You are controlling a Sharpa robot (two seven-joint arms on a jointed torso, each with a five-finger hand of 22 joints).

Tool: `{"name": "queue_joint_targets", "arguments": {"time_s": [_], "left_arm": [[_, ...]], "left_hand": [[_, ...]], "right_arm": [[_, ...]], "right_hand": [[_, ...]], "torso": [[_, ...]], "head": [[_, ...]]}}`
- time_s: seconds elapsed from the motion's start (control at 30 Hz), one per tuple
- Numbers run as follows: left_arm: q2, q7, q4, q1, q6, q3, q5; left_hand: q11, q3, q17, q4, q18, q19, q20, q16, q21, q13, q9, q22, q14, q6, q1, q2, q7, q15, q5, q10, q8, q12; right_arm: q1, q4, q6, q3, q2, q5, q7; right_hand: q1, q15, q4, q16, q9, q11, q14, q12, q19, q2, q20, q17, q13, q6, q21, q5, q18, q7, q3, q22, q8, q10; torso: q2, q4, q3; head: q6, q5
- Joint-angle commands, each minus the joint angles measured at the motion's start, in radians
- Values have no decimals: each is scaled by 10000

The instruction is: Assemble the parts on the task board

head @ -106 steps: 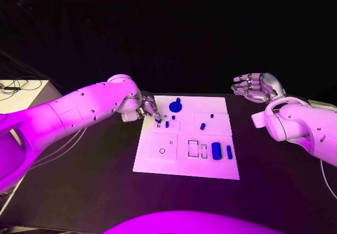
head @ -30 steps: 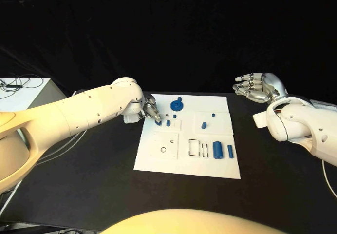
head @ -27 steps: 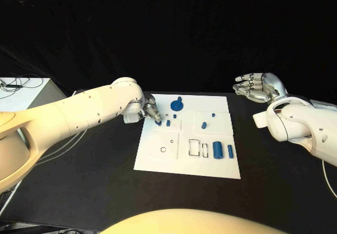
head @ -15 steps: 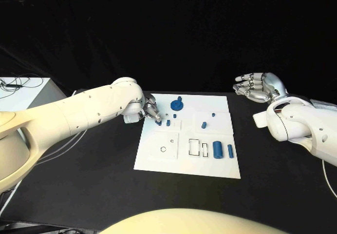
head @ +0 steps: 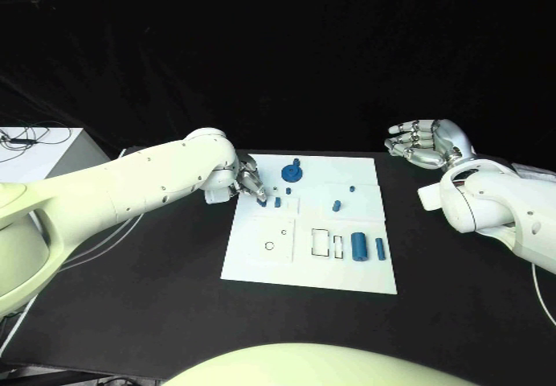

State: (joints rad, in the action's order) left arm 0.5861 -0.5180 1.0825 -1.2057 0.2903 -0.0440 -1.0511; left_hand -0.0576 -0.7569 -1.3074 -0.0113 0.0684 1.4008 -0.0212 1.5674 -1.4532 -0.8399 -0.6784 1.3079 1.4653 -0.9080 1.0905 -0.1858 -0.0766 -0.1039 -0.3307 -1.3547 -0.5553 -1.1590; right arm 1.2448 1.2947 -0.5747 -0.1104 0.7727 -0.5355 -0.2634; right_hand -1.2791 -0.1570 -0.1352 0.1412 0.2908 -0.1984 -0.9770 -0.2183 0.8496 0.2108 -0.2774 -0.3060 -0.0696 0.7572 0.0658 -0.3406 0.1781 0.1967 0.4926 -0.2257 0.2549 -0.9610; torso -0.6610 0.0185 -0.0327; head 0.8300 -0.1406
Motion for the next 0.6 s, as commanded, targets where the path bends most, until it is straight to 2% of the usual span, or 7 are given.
{"name": "queue_joint_targets", "arguments": {"time_s": [0.03,0.33,0.4,0.6], "left_arm": [[-13,-39,17,26,120,35,-112],[-9,-53,12,25,299,47,-169],[-7,-53,13,25,316,48,-153],[-1,-51,13,25,286,49,-136]], "left_hand": [[-53,96,-2634,-13,-107,-3,62,34,73,12,-2971,314,1055,-785,65,121,726,-55,193,-28,-1362,33],[-52,168,-2634,-41,-112,11,60,34,69,88,-3006,330,1055,-814,36,101,729,-53,322,-15,-1348,72],[-69,221,-2634,-55,-113,16,60,34,69,-257,-3052,335,1055,-923,30,98,759,-58,340,-118,-1398,-125],[-88,225,-2634,-44,-113,18,62,34,71,-291,-3082,336,1055,-961,60,103,781,-69,312,-127,-1407,-143]], "right_arm": [[-2,18,138,4,5,-24,-69],[-2,25,155,4,14,-24,-61],[-2,25,158,4,14,-24,-60],[-2,25,163,4,16,-24,-61]], "right_hand": [[106,-48,-17,-36,-8,-45,6,33,-100,-3,1,9,9,-33,-30,-33,48,706,-57,9,-30,14],[106,-48,-17,-36,-8,-45,6,33,-100,-3,1,9,9,-33,-30,-33,48,706,-57,9,-30,14],[101,-49,-10,-43,-15,-45,1,29,-103,-7,-1,21,17,-32,-26,-36,50,707,-63,32,-31,15],[101,-49,-10,-43,-15,-45,1,29,-103,-7,-1,21,17,-32,-26,-36,50,707,-63,32,-31,15]], "torso": [[-4,4,4],[-3,-2,6],[-1,-1,6],[0,4,5]], "head": [[-8,0],[1,-3],[-2,-4],[-17,-11]]}}
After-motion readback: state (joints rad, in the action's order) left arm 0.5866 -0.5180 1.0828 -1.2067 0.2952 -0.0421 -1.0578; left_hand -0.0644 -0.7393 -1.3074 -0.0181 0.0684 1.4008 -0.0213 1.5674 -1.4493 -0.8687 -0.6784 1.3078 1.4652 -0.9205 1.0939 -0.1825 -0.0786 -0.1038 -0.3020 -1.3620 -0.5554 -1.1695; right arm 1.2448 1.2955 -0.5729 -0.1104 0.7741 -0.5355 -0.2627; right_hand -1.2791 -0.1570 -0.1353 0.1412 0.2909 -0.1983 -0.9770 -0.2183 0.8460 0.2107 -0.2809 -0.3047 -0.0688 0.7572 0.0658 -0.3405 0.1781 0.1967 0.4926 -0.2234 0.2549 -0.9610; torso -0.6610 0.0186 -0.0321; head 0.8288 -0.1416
